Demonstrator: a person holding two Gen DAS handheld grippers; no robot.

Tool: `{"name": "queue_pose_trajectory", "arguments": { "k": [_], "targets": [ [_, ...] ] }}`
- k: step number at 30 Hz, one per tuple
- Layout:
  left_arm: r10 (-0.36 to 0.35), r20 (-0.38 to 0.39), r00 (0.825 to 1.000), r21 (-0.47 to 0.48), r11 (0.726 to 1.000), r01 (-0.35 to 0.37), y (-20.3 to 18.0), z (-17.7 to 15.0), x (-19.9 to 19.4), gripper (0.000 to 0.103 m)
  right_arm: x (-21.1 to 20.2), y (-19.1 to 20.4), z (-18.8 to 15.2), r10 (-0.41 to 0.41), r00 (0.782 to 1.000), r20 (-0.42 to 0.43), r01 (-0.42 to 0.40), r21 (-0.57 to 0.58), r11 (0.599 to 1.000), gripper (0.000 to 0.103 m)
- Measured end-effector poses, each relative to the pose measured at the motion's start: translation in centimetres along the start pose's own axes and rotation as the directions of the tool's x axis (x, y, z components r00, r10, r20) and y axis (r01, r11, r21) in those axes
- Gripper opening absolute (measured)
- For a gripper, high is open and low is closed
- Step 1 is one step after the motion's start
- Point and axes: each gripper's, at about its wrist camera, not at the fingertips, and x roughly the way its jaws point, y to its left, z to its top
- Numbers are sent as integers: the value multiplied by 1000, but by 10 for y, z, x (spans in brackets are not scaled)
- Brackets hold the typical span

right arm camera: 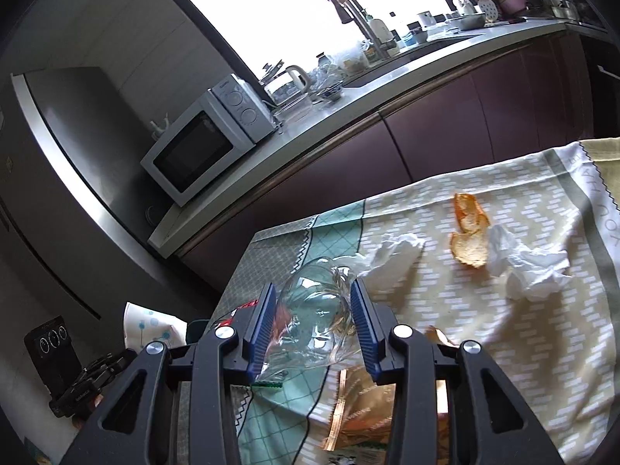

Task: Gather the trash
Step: 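Carry the cup and bottle to the teal bin and open both grippers, then return both grippers to the table toward the crumpled white tissues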

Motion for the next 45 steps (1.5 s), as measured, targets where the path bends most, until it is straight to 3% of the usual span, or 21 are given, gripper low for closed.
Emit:
{"name": "queue_pose_trajectory", "arguments": {
  "k": [7, 13, 22, 36, 39, 45],
  "targets": [
    [109, 19, 994, -59, 992, -108, 44, -13, -41, 3, 47, 62, -4, 87, 993, -79, -93, -73, 993, 38],
    [192, -2, 981, -125, 974, -191, 90, -29, -64, 3, 103, 126, -16, 151, 972, -179, -177, -142, 974, 38],
    [250, -76, 965, -229, 938, -261, 153, -61, -66, 3, 184, 199, -44, 127, 946, -297, -201, -233, 952, 38],
    [255, -216, 942, -323, 892, -316, 222, -101, -21, 2, 247, 224, -71, 23, 926, -377, -148, -306, 941, 37],
    [250, -238, 938, -335, 886, -321, 229, -106, -10, 9, 260, 226, -76, 12, 911, -411, -150, -306, 940, 35],
    [253, -218, 943, -341, 885, -316, 224, -105, -1, 13, 254, 224, -78, -5, 915, -404, -145, -341, 929, 36]
  ]
}}
